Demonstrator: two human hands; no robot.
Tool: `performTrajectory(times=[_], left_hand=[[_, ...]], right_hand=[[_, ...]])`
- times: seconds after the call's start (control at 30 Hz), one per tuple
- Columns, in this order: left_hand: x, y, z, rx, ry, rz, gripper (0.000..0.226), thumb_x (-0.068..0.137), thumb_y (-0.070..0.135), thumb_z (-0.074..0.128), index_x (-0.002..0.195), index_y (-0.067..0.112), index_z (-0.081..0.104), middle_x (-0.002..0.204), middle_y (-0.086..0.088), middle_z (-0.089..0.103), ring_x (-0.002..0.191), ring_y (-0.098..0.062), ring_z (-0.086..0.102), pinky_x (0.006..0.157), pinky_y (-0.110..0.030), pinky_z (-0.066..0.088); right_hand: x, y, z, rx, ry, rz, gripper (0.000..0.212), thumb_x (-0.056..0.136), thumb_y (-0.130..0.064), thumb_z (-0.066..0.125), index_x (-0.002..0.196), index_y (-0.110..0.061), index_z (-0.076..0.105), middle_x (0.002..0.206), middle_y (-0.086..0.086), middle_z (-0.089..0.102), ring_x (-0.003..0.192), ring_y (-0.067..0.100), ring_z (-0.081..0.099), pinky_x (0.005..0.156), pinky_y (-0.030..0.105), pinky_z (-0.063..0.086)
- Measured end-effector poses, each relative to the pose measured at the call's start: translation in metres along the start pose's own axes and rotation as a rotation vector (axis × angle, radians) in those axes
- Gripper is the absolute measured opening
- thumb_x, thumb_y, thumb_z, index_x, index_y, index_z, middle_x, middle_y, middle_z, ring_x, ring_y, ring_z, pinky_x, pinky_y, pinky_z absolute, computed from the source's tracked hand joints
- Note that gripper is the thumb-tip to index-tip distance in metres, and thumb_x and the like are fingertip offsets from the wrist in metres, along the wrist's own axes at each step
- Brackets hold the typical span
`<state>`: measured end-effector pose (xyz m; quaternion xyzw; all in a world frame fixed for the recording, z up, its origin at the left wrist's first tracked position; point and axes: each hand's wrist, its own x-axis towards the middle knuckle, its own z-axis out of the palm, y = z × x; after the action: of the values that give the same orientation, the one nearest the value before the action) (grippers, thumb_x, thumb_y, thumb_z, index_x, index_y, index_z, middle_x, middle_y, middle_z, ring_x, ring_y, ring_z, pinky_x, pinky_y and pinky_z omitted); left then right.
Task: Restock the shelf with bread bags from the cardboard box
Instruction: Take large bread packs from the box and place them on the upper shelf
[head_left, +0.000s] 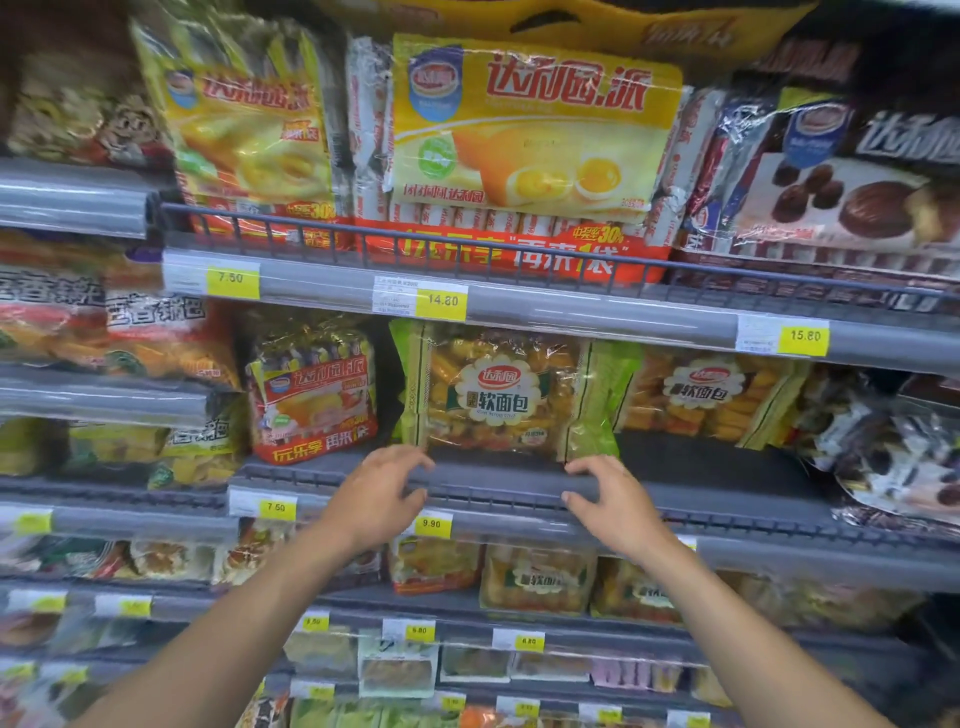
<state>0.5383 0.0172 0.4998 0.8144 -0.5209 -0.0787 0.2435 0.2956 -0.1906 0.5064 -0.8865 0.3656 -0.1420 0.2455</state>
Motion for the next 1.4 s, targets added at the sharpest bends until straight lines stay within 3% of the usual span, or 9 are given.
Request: performTrajectory(times=[0.27,0.37,0.47,0.57,0.7,0.8,1.1,1.27,1.4], left_hand=[[-0.094,0.006,0.021,-0.02,0.039,0.048,0.031,0.099,0.028,0.058,0.129,0.029,0.058,0.152,0.003,0.043,0.143,-0.021,0.036,0.114,-0.039,0.035],[-0.128,0.006,0.039,-0.022,-0.012,0.06,0.038,0.099,0.029,0.057,0.137,0.027,0.055,0.157,0.002,0.038,0.15,-0.021,0.026,0.12,-0.039,0.027],[-0.162,0.01,0.061,-0.024,-0.072,0.049,0.039,0.1,0.031,0.056,0.138,0.027,0.053,0.16,0.001,0.033,0.15,-0.02,0.022,0.119,-0.038,0.025],[-0.188,0.015,0.087,-0.027,-0.132,0.063,0.037,0.099,0.029,0.058,0.135,0.027,0.055,0.158,0.001,0.036,0.149,-0.02,0.026,0.118,-0.034,0.025],[-0.207,0.03,0.124,-0.028,-0.223,0.071,0.041,0.097,0.028,0.056,0.138,0.026,0.054,0.157,0.001,0.038,0.147,-0.02,0.03,0.117,-0.036,0.031],[-0.217,0.052,0.154,-0.021,-0.3,0.105,0.043,0.097,0.028,0.058,0.14,0.024,0.053,0.157,0.0,0.039,0.147,-0.02,0.03,0.118,-0.032,0.025],[-0.239,0.127,0.258,-0.035,-0.547,0.154,0.051,0.084,0.036,0.049,0.133,0.022,0.059,0.147,-0.004,0.05,0.142,-0.027,0.039,0.115,-0.033,0.031],[-0.253,0.17,0.342,-0.049,-0.669,0.166,0.04,0.095,0.03,0.06,0.134,0.027,0.054,0.152,-0.001,0.042,0.145,-0.025,0.033,0.115,-0.034,0.03],[-0.275,0.198,0.417,-0.053,-0.757,0.111,0.04,0.095,0.027,0.057,0.135,0.029,0.053,0.151,0.004,0.041,0.143,-0.023,0.035,0.115,-0.034,0.032]], right_hand=[[-0.105,-0.003,0.015,-0.022,0.125,0.061,0.041,0.094,-0.031,0.065,0.133,-0.024,0.052,0.137,-0.004,0.047,0.131,0.017,0.045,0.104,0.032,0.04],[-0.148,0.01,0.024,-0.029,0.111,0.092,0.042,0.093,-0.029,0.066,0.132,-0.022,0.053,0.135,-0.002,0.048,0.13,0.019,0.045,0.099,0.03,0.039],[-0.192,0.029,0.033,-0.044,0.062,0.152,0.043,0.094,-0.03,0.066,0.135,-0.022,0.053,0.14,0.001,0.046,0.136,0.02,0.041,0.107,0.033,0.039],[-0.235,0.05,0.041,-0.045,0.059,0.202,0.042,0.091,-0.023,0.067,0.131,-0.017,0.057,0.132,0.005,0.052,0.127,0.022,0.05,0.098,0.028,0.041],[-0.291,0.086,0.044,-0.05,0.028,0.308,0.046,0.087,-0.033,0.068,0.128,-0.014,0.06,0.131,0.006,0.055,0.128,0.025,0.05,0.104,0.036,0.041],[-0.33,0.119,0.041,-0.04,0.007,0.4,0.042,0.088,-0.039,0.062,0.124,-0.018,0.063,0.122,0.001,0.058,0.12,0.023,0.056,0.099,0.036,0.046],[-0.437,0.215,0.024,-0.009,0.002,0.661,0.044,0.087,-0.027,0.074,0.127,-0.017,0.06,0.134,0.009,0.054,0.125,0.028,0.052,0.106,0.036,0.04],[-0.488,0.285,0.029,0.013,-0.026,0.766,0.039,0.089,-0.027,0.072,0.125,-0.017,0.064,0.132,0.008,0.055,0.124,0.025,0.054,0.108,0.032,0.038],[-0.519,0.354,0.044,0.038,-0.171,0.828,0.046,0.088,-0.025,0.071,0.131,-0.014,0.061,0.133,0.008,0.055,0.121,0.026,0.056,0.106,0.03,0.04]])
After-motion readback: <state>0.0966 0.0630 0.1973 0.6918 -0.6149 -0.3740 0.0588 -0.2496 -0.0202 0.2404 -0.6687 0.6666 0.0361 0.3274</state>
